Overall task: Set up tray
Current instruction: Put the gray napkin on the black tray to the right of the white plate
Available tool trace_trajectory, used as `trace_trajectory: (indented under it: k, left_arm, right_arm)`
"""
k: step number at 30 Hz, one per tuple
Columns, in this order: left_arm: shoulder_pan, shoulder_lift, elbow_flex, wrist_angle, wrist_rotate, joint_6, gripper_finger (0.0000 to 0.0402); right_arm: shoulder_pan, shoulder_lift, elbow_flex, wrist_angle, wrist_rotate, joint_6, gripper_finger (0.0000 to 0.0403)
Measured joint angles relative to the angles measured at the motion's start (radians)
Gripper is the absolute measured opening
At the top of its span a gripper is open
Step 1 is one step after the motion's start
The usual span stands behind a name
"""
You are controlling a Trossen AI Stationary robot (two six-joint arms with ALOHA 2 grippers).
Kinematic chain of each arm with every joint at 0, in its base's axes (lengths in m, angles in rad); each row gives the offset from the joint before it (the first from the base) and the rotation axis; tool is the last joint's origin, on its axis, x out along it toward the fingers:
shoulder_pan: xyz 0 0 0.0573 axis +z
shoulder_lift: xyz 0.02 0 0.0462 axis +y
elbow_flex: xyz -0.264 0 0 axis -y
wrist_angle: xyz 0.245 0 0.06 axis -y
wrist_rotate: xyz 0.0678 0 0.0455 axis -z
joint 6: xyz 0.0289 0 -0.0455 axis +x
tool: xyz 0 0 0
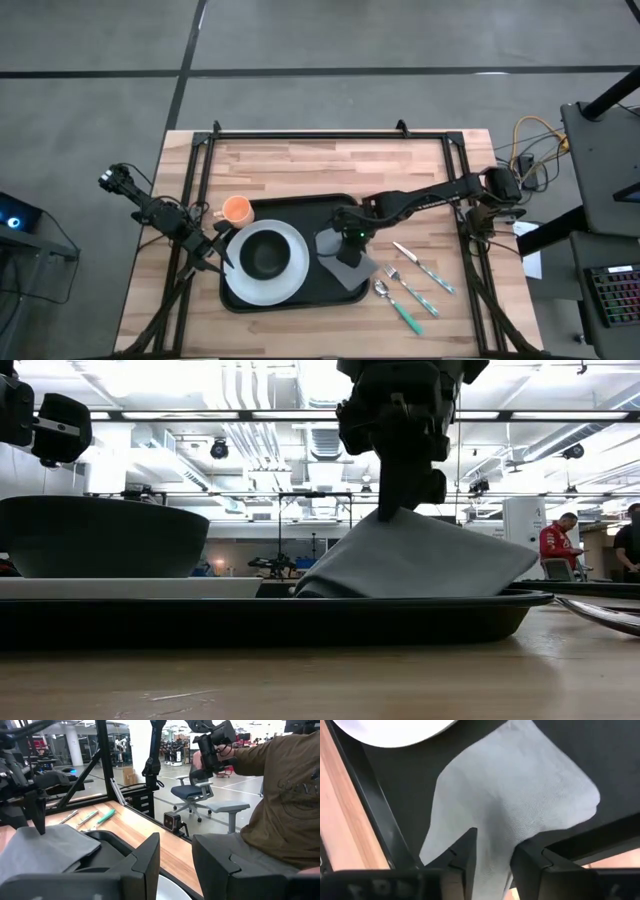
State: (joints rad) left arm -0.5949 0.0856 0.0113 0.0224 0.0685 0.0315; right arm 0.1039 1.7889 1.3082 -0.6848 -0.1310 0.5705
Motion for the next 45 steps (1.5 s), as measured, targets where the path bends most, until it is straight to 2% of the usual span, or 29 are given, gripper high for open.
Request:
trace_trajectory:
  k: [7, 16, 28, 31, 39, 42, 45]
  left_arm:
    - [0.000, 0.000, 0.000, 0.000, 0.000, 0.000, 0.0096]
    - [0.000, 0.000, 0.000, 0.000, 0.000, 0.000, 0.0096]
    - [0.000, 0.000, 0.000, 0.000, 0.000, 0.000, 0.0096]
    - [0.000, 0.000, 0.000, 0.000, 0.000, 0.000, 0.0096]
    - [0.000, 0.000, 0.000, 0.000, 0.000, 0.000, 0.0096]
    - [0.000, 0.000, 0.000, 0.000, 0.000, 0.000, 0.0096]
    - [0.000, 0.001, 0.000, 0.000, 0.000, 0.000, 0.0096]
  right_arm:
    - [-0.025, 0.000, 0.063, -0.085, 0.034, -0.063, 0.0127]
    - [-0.034, 0.000, 0.118, -0.139, 0.055, -0.223, 0.0144]
    - [0.124, 0.018, 0.114, -0.122, 0.067, -0.361, 0.0141]
    - [0.161, 0.046, 0.114, -0.109, 0.109, -0.366, 0.0138]
    - [0.186, 0.189, 0.127, -0.111, 0.116, -0.357, 0.0126]
    - [0.186, 0.244, 0.146, -0.113, 0.092, -0.344, 0.0123]
    - [0.186, 0.301, 0.178, -0.115, 0.020, -0.330, 0.0123]
